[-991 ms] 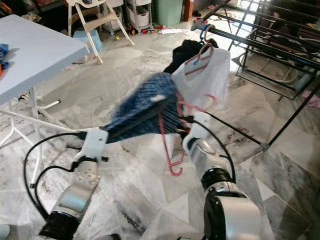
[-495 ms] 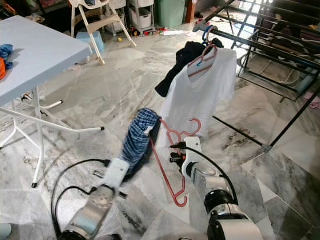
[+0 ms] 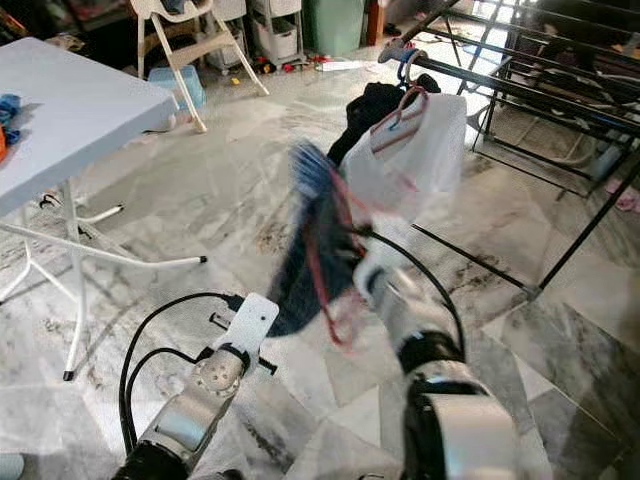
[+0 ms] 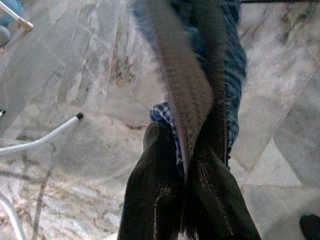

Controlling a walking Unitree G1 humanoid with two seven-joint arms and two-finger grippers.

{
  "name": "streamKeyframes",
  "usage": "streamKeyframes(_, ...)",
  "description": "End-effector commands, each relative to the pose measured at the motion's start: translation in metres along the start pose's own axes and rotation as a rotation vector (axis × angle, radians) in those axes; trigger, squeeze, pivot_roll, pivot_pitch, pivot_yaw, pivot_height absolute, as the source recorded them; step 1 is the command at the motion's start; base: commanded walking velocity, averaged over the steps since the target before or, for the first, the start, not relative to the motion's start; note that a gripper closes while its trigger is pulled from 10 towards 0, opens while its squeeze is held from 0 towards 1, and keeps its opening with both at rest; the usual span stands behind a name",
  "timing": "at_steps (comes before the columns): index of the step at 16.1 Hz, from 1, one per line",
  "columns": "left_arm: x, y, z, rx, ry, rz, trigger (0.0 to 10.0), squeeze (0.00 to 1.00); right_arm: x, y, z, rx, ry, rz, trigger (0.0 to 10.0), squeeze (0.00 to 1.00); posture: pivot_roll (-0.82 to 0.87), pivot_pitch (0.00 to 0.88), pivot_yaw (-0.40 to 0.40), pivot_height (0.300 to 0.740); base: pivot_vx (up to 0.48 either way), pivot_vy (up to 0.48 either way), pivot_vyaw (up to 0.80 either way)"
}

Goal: Hang hanger

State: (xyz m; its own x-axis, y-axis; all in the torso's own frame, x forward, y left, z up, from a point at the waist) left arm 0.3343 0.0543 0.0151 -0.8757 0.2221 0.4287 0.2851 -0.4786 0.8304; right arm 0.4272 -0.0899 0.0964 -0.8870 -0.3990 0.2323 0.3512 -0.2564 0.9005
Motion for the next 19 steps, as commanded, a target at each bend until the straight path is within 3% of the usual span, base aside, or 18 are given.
streamKeyframes(1, 0.0, 0.009, 0.005, 0.017, 0.015, -0.034, 10.0, 0.0, -0.004, 0.027, 0.025, 0.075, 0.107, -0.079, 10.0, 0.0, -0.1, 0.091, 0.035, 0.74, 0.0, 0.0, 0.0)
streamKeyframes(2, 0.001, 0.015, 0.0, -0.003, 0.008, -0.064, 10.0, 0.0, -0.002, 0.036, 0.058, 0.114, 0.273, -0.122, 10.0, 0.0, -0.1, 0.092, 0.031, 0.74, 0.0, 0.0, 0.0)
streamKeyframes(3, 0.002, 0.015, -0.002, -0.013, 0.007, -0.072, 10.0, 0.0, 0.002, 0.033, 0.071, 0.136, 0.343, -0.117, 10.0, 0.0, -0.1, 0.092, 0.029, 0.74, 0.0, 0.0, 0.0)
streamKeyframes(4, 0.003, 0.016, -0.007, -0.016, -0.003, -0.078, 10.0, 0.0, 0.003, 0.028, 0.072, 0.169, 0.345, -0.109, 10.0, 0.0, -0.1, 0.092, 0.025, 0.74, 0.0, 0.0, 0.0)
streamKeyframes(5, 0.004, 0.02, -0.015, -0.016, -0.026, -0.093, 10.0, 0.0, 0.0, 0.02, 0.059, 0.215, 0.261, -0.087, 10.0, 0.0, -0.1, 0.092, 0.024, 0.74, 0.0, 0.0, 0.0)
streamKeyframes(9, 0.001, 0.031, -0.04, -0.061, -0.085, -0.116, 10.0, 0.0, -0.002, 0.037, 0.036, 0.082, 0.114, -0.132, 10.0, 0.0, -0.12, 0.099, 0.018, 0.74, 0.0, 0.0, 0.0)
streamKeyframes(11, -0.001, 0.036, -0.052, -0.163, -0.102, -0.133, 10.0, 0.0, -0.004, 0.045, 0.03, 0.085, 0.069, -0.138, 10.0, 0.0, -0.13, 0.1, 0.018, 0.74, 0.0, 0.0, 0.0)
streamKeyframes(13, 0.0, 0.046, -0.06, -0.203, -0.12, -0.189, 10.0, 0.0, -0.007, 0.058, 0.021, 0.027, -0.013, -0.173, 10.0, 0.0, -0.13, 0.102, 0.019, 0.74, 0.0, 0.0, 0.0)
streamKeyframes(14, -0.001, 0.047, -0.06, -0.186, -0.115, -0.199, 10.0, 0.0, -0.007, 0.063, 0.02, 0.016, -0.032, -0.19, 10.0, 0.0, -0.13, 0.101, 0.018, 0.74, 0.0, 0.0, 0.0)
streamKeyframes(15, -0.003, 0.049, -0.057, -0.105, -0.104, -0.196, 10.0, 0.0, -0.008, 0.07, 0.022, 0.035, -0.04, -0.216, 10.0, 0.0, -0.14, 0.101, 0.018, 0.74, 0.0, 0.0, 0.0)
streamKeyframes(19, -0.005, 0.053, -0.053, -0.076, -0.098, -0.221, 10.0, 0.0, -0.002, 0.093, 0.038, 0.131, 0.012, -0.347, 10.0, 0.0, -0.14, 0.098, 0.018, 0.74, 0.0, 0.0, 0.0)
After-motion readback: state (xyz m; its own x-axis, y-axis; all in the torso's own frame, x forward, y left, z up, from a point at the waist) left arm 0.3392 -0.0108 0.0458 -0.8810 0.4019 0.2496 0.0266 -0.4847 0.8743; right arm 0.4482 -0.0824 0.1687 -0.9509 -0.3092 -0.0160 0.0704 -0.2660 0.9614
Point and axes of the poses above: a point about 5 cm out from each wrist's last joint towards the gripper, its own x axis pointing back from the gripper into the wrist, its own y axis along the axis of the wrist's last joint, z = x × y, the point moved 6 cm from there along -x, pointing out of the wrist towards the gripper, and after that the axes turned 4 degrees about -x, right-handed, at the moved point
